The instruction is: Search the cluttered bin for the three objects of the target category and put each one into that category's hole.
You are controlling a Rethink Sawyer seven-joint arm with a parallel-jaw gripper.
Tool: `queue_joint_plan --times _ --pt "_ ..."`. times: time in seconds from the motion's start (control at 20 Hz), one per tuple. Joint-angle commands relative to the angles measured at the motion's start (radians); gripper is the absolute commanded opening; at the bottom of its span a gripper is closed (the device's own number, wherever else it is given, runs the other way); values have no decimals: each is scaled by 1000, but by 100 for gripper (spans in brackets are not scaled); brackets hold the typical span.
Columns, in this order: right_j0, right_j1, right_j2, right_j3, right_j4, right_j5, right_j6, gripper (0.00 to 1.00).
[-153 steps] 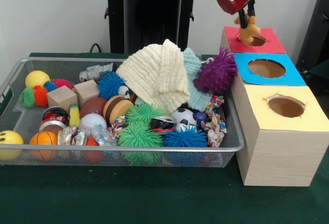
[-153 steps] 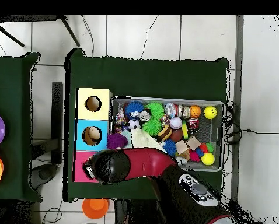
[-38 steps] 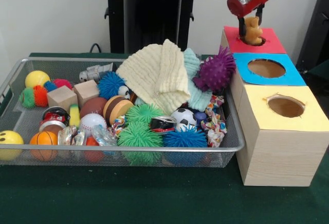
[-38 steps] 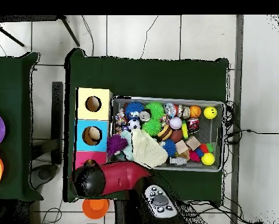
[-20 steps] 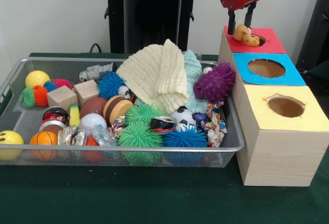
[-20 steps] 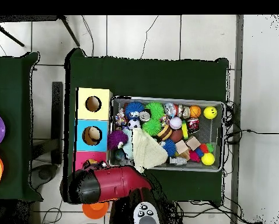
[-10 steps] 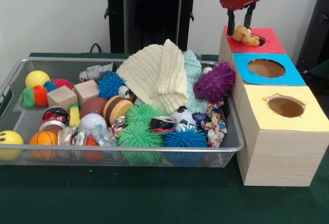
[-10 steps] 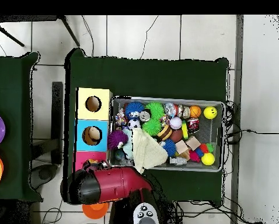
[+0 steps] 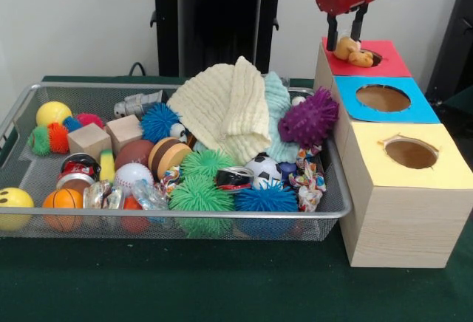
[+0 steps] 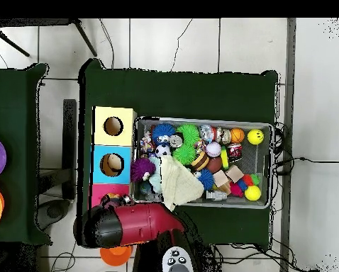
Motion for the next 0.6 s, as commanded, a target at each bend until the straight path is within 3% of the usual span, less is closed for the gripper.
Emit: queue_joint_plan --times 0.05,0.4,0.6 --pt "-34 23 24 -28 77 -127 264 100" --pt "-78 92 95 10 111 -314 283 100" --pt "-127 175 156 19 105 -423 285 100"
